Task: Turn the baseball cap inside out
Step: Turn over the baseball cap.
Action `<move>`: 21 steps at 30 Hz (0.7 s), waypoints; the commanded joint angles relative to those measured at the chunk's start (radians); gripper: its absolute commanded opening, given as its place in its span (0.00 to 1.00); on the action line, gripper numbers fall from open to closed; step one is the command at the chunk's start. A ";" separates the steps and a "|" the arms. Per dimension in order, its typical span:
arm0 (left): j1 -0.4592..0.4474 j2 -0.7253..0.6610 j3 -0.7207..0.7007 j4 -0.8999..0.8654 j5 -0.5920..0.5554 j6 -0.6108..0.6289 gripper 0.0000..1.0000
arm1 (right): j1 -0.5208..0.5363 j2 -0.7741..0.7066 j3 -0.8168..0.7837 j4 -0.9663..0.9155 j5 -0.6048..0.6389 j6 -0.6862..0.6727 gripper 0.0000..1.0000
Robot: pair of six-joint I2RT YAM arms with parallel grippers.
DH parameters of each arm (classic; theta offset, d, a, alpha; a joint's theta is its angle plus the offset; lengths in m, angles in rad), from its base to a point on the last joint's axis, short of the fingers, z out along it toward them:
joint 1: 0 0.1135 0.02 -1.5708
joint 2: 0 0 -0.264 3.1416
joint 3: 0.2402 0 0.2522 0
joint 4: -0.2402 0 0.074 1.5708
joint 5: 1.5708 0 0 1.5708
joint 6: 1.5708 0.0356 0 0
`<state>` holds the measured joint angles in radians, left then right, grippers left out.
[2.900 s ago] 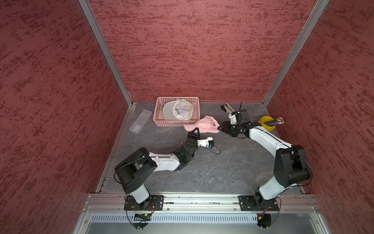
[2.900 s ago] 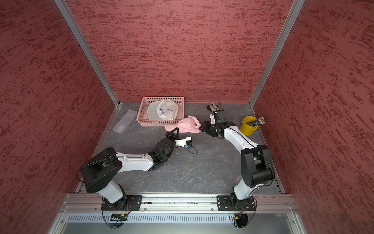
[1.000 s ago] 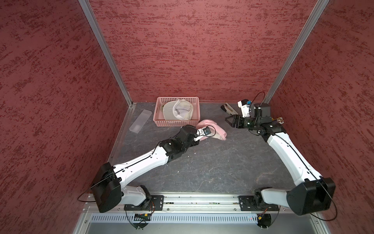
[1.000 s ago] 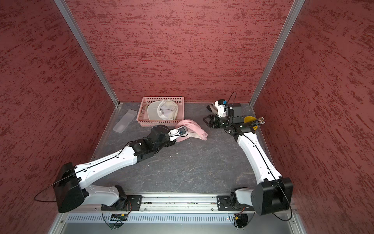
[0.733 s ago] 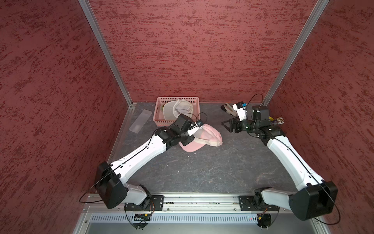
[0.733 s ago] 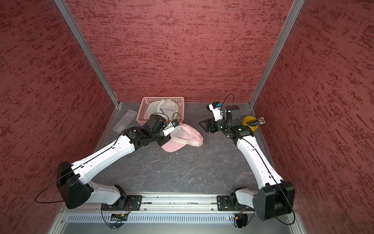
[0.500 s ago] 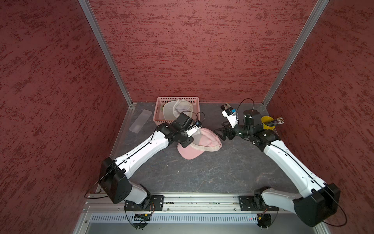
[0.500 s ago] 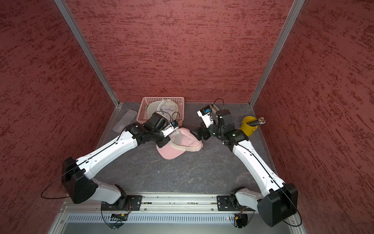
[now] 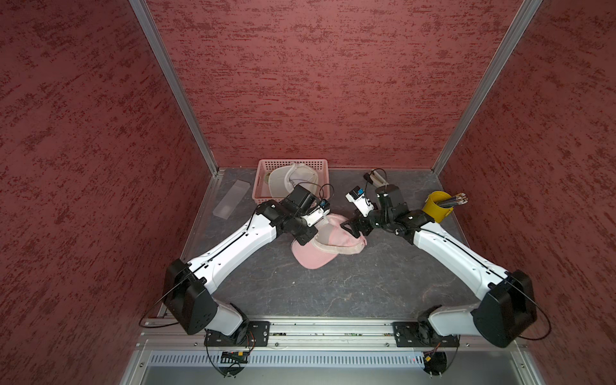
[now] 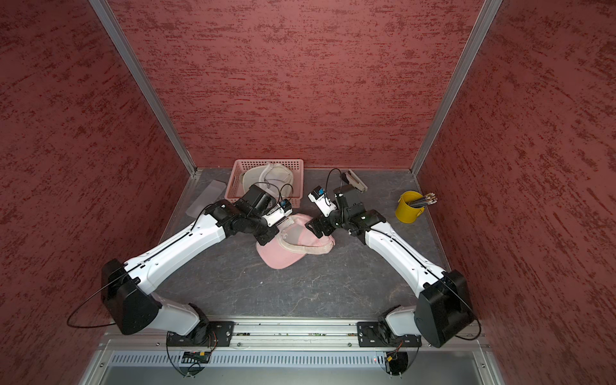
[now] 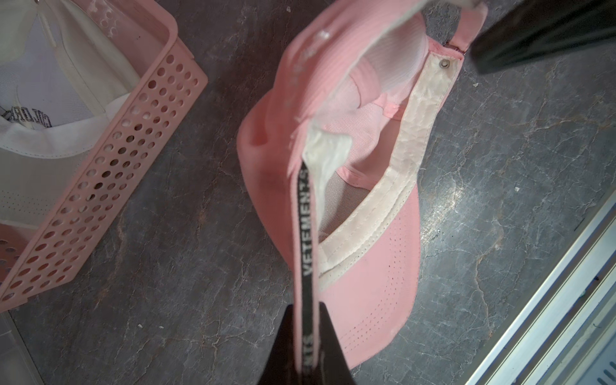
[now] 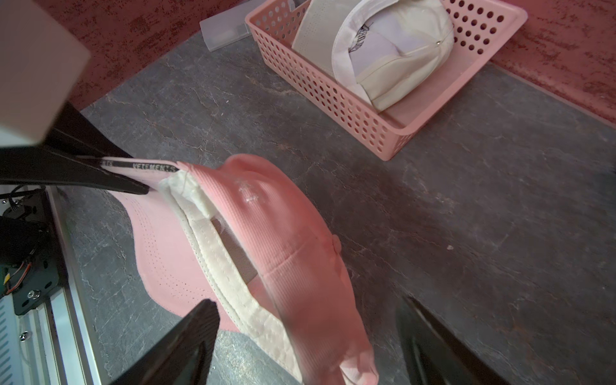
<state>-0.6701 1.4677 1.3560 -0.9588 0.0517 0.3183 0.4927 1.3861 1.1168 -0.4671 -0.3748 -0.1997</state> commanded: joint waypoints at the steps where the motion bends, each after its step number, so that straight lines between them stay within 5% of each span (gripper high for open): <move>1: 0.005 -0.017 0.038 0.009 0.039 -0.021 0.00 | 0.014 0.026 -0.026 0.032 0.092 -0.002 0.85; 6: 0.000 -0.027 0.037 0.012 0.062 -0.034 0.00 | 0.014 0.065 -0.024 0.145 0.373 0.057 0.60; 12: -0.002 0.010 0.023 0.033 0.024 -0.107 0.00 | 0.018 0.065 0.042 0.247 0.499 0.131 0.19; 20: 0.013 0.053 0.043 0.154 0.160 -0.357 0.00 | 0.122 0.065 -0.005 0.493 0.682 0.225 0.09; 21: 0.016 0.060 0.045 0.168 0.174 -0.384 0.00 | 0.125 0.065 -0.025 0.523 0.658 0.252 0.17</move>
<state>-0.6624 1.5150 1.3670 -0.8555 0.1482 0.0566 0.5941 1.4590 1.1179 -0.1089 0.1951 -0.0212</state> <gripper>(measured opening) 0.091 0.156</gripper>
